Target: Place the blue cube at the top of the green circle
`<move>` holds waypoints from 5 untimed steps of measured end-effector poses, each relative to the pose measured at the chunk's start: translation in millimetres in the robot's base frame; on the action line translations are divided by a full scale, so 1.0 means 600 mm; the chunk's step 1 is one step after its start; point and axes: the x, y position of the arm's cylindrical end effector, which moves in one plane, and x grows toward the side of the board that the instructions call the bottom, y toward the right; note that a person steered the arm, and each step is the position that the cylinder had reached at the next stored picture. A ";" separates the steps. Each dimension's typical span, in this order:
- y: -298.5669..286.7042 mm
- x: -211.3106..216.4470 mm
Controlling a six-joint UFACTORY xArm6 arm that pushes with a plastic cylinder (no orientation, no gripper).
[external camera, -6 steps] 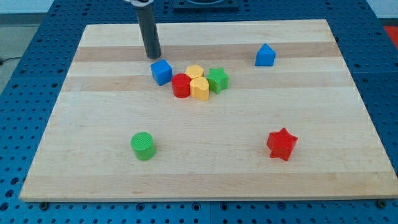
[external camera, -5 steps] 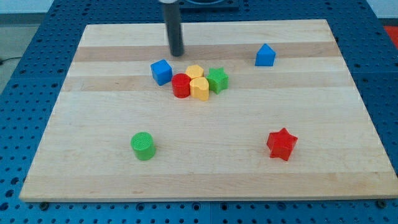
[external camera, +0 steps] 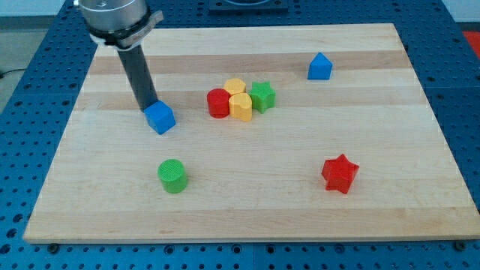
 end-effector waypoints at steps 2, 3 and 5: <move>0.017 0.021; 0.056 0.048; 0.061 0.098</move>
